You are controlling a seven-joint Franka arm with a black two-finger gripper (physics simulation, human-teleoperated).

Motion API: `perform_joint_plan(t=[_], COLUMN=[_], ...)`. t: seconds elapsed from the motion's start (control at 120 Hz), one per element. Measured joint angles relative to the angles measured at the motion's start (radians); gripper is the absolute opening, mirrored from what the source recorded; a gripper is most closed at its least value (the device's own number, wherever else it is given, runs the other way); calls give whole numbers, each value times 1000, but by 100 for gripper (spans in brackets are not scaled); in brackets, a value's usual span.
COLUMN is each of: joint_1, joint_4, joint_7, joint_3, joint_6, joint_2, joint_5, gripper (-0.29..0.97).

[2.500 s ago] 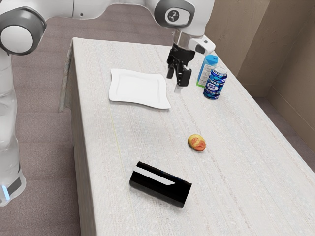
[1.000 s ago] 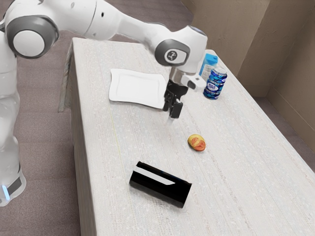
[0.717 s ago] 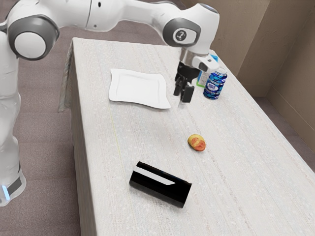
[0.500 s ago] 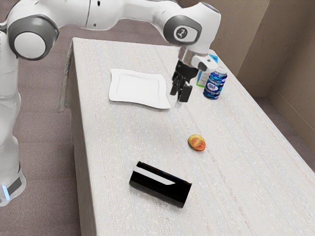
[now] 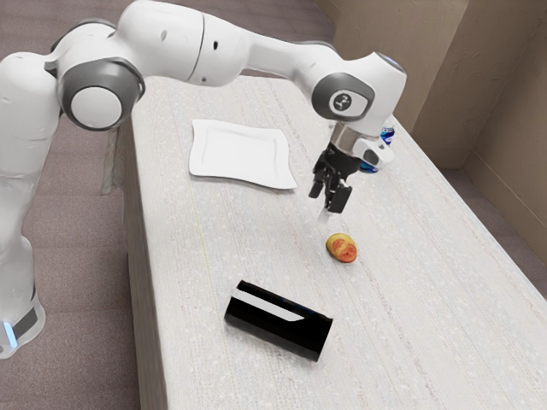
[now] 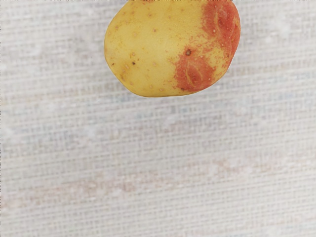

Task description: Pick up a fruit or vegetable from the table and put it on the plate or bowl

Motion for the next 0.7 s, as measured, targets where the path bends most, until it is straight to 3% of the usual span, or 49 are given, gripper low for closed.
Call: perform_joint_plan(t=[0.508,0.7], joint_1=[1,5], joint_4=[1,97], joint_7=[-10,-11], joint_3=[-14,-32], joint_6=[11,28], joint_2=[7,90], joint_5=[-25,-29], gripper=[66,66])
